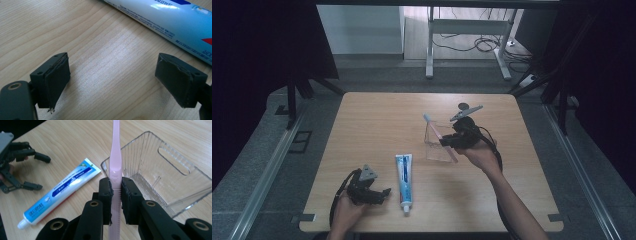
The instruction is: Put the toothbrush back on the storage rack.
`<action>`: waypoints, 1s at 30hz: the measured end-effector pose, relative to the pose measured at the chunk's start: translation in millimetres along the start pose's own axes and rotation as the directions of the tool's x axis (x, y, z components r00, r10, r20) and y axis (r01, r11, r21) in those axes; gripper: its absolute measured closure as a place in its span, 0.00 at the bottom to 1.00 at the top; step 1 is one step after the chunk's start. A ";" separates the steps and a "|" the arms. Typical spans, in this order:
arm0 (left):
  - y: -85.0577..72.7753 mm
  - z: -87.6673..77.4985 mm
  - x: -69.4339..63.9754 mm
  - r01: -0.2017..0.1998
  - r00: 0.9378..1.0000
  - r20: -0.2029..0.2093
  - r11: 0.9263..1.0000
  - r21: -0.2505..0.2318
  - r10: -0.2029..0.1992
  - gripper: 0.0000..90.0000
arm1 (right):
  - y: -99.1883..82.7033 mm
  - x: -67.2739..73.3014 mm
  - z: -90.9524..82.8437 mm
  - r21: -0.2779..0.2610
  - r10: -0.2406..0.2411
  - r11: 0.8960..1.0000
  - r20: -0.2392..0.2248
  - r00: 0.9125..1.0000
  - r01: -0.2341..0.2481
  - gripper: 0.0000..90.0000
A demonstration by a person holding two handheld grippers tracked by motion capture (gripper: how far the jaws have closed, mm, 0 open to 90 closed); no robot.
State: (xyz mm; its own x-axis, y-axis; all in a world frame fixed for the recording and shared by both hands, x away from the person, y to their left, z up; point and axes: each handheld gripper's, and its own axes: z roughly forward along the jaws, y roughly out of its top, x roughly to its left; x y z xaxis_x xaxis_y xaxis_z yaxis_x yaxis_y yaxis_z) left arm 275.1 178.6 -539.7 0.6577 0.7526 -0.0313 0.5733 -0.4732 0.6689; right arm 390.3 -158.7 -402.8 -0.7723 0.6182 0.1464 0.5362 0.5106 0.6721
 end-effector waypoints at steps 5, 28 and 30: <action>0.0 0.8 -1.0 0.003 1.000 -0.001 1.000 0.003 -0.003 0.14 | 1.8 -1.5 3.6 -0.045 0.005 0.999 -0.012 1.000 -0.005 0.88; 0.3 1.8 -1.5 -0.002 1.000 0.001 1.000 0.008 0.002 0.14 | 16.8 -10.2 13.2 -0.168 0.019 0.986 0.044 0.999 -0.012 0.88; 0.3 1.8 -1.6 -0.002 1.000 0.000 1.000 0.008 0.002 0.14 | 17.6 -11.2 13.0 -0.181 0.021 0.983 0.051 0.998 -0.011 0.88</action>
State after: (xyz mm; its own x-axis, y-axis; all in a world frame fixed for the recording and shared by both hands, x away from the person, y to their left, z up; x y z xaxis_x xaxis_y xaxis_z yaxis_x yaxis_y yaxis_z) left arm 275.1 176.4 -540.8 0.6588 0.7517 -0.0305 0.5764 -0.4783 0.6626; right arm 412.8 -148.9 -402.1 -0.7426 0.6583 0.1234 0.4743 0.3868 0.7908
